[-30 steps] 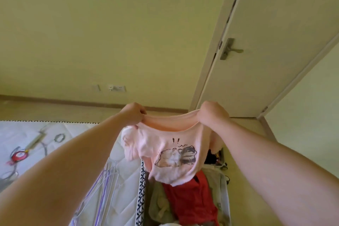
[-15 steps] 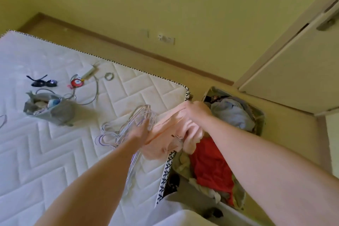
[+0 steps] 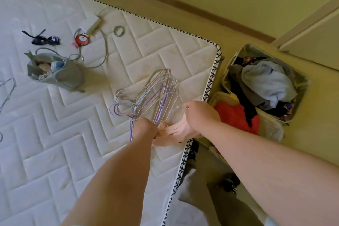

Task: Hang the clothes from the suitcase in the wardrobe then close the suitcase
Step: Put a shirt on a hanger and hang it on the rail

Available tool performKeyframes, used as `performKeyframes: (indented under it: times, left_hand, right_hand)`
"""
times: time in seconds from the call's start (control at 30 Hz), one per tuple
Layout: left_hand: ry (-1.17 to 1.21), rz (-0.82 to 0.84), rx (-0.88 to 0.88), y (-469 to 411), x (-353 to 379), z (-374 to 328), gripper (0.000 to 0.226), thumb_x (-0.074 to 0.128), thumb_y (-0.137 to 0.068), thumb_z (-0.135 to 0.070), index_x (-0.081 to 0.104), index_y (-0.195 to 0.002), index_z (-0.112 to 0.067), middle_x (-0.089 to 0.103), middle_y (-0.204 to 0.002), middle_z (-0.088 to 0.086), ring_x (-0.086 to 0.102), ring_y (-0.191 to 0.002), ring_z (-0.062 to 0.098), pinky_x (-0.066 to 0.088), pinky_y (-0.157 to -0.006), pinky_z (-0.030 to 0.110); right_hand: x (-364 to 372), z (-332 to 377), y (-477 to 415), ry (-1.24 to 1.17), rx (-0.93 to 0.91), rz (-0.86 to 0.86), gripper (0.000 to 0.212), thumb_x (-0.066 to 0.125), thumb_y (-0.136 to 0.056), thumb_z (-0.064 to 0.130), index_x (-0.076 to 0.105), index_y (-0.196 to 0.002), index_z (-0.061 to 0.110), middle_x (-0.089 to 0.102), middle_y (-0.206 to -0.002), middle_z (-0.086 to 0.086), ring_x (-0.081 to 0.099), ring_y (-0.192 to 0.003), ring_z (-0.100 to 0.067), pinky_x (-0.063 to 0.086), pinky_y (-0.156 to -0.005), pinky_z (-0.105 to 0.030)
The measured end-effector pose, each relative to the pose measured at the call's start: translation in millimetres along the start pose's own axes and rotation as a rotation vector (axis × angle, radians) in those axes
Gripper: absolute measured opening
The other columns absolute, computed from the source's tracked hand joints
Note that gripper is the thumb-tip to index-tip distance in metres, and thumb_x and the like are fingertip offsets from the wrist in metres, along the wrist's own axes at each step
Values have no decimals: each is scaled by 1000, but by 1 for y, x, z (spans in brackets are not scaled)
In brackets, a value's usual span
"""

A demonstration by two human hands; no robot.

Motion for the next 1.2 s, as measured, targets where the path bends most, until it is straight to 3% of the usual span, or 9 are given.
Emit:
performKeyframes:
  times: [0.1, 0.23, 0.4, 0.5, 0.73, 0.93, 1.1, 1.2]
  left_hand:
    - [25, -106, -41, -32, -4, 9, 40, 70, -76, -5, 56, -113, -6, 67, -103, 12, 66, -98, 33, 52, -72, 38]
    - [2, -91, -105, -67, -3, 32, 27, 69, -76, -4, 65, -102, -7, 68, -93, 10, 64, -84, 29, 53, -69, 37]
    - [-23, -178, -89, -92, 3, 55, 29, 59, -84, -6, 66, -113, -8, 70, -106, 13, 67, -102, 34, 54, -84, 41]
    - [-71, -213, -59, -95, 8, 62, 34, 57, -89, -8, 61, -122, -7, 66, -119, 15, 63, -113, 35, 50, -91, 42]
    - [-146, -196, -39, -105, 11, 69, 25, 59, -84, -5, 66, -108, -6, 69, -108, 16, 66, -103, 35, 54, -85, 41]
    - [-102, -265, -9, -71, -5, 71, 32, 49, -89, -4, 54, -120, -10, 65, -114, 16, 63, -109, 38, 50, -85, 44]
    - [-125, -301, 189, -20, -31, 45, 29, 41, -86, -1, 42, -109, -18, 65, -95, 11, 61, -84, 33, 47, -67, 40]
    - [-159, -319, 319, 22, -44, 19, 19, 40, -94, -8, 44, -106, -21, 66, -92, 9, 62, -80, 32, 47, -65, 38]
  right_hand:
    - [21, 14, -17, -26, -74, 27, 20, 46, -97, 10, 62, -99, 21, 64, -93, -4, 61, -80, -26, 46, -63, -32]
    - [41, 33, -28, -67, -148, 42, 20, 44, -101, 17, 56, -87, 20, 58, -80, 0, 55, -71, -23, 31, -51, -30]
    - [65, 50, -33, -126, -233, 83, 18, 45, -102, 26, 62, -100, 25, 64, -94, -2, 62, -84, -27, 52, -70, -37]
    - [75, 52, -31, -142, -258, 95, 24, 40, -104, 33, 63, -102, 27, 65, -99, -3, 62, -89, -28, 53, -75, -39]
    - [74, 56, -25, -141, -292, 90, 28, 38, -107, 34, 64, -107, 23, 65, -101, -4, 62, -89, -28, 54, -77, -40]
    - [60, 47, -7, -118, -252, 87, 23, 41, -105, 31, 62, -104, 23, 65, -97, -3, 61, -85, -27, 49, -70, -35]
    - [26, 29, 16, -40, -166, 72, 17, 48, -100, 21, 64, -107, 24, 66, -100, -2, 62, -88, -26, 52, -72, -34]
    - [-3, 7, 40, -25, -74, 60, 21, 51, -96, 18, 65, -111, 22, 68, -107, -4, 66, -93, -27, 57, -75, -37]
Point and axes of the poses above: each hand's wrist, its own y-axis away from the middle knuckle, its own x-axis out of the palm, z = x × y, the point moved 7 cm from there along -y, towards the middle knuckle
